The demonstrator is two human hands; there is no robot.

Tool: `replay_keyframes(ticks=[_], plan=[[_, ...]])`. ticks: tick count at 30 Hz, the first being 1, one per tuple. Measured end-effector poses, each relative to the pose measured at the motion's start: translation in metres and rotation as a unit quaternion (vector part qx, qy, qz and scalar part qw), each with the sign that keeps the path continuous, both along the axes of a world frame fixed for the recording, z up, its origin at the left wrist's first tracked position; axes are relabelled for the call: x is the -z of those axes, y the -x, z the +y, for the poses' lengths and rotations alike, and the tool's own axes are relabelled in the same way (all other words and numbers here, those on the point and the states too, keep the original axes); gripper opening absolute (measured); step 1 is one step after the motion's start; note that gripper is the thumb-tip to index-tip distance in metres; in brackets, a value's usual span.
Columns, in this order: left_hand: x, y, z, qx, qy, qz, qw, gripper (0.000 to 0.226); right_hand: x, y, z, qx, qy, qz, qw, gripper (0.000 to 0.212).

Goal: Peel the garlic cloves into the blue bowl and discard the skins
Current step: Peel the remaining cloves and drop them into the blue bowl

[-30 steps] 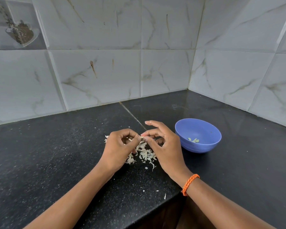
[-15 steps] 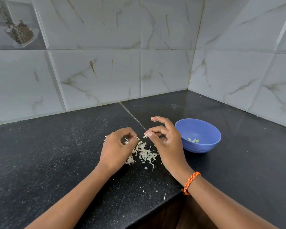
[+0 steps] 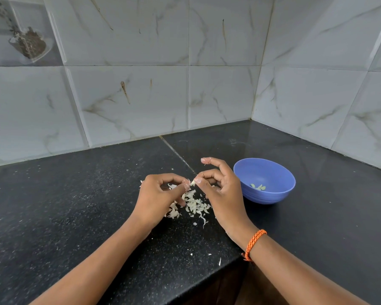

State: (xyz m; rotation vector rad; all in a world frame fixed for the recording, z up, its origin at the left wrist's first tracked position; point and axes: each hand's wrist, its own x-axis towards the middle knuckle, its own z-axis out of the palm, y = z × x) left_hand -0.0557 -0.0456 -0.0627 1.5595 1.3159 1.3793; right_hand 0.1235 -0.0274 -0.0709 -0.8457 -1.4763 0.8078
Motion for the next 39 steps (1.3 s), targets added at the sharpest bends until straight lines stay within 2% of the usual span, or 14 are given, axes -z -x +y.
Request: replay_keyframes(ticks=[5,9,15,18,23,27,30,33,36,39], plan=[[0.002,-0.001,0.000,0.018,0.006,-0.011,1.000,0.009,0.005,0.005,-0.001,0.010,-0.003,-0.017,1.000,0.039],[0.003,0.000,0.001,-0.001,-0.009,0.008,1.000,0.014,0.007,0.005,0.000,0.081,-0.055,-0.097,0.990,0.038],[0.003,0.002,0.002,-0.030,-0.025,0.002,0.999,0.012,0.006,0.001,0.000,0.073,-0.082,-0.141,0.984,0.021],[0.002,0.002,0.002,-0.026,-0.022,-0.003,0.999,0.010,0.007,-0.001,0.002,0.080,-0.082,-0.177,0.978,0.023],[0.001,0.001,0.001,-0.026,-0.024,0.003,0.999,0.011,0.007,0.000,0.007,0.067,-0.067,-0.195,0.976,0.049],[0.001,0.002,0.001,-0.029,-0.021,0.006,0.999,0.011,0.006,-0.005,0.006,0.077,-0.067,-0.210,0.972,0.033],[0.001,0.002,0.002,-0.034,-0.019,0.020,0.999,0.011,0.004,-0.003,0.006,0.090,-0.098,-0.236,0.963,0.043],[0.002,0.002,0.002,-0.042,-0.026,0.046,0.998,0.012,0.001,-0.001,0.003,0.060,-0.101,-0.231,0.966,0.055],[0.002,0.003,0.002,-0.053,-0.031,0.063,0.996,0.013,0.003,-0.002,0.002,0.026,-0.086,-0.192,0.977,0.039],[-0.001,0.003,0.000,-0.059,-0.037,0.059,0.996,0.013,0.005,0.000,0.001,0.034,-0.069,-0.169,0.983,0.039]])
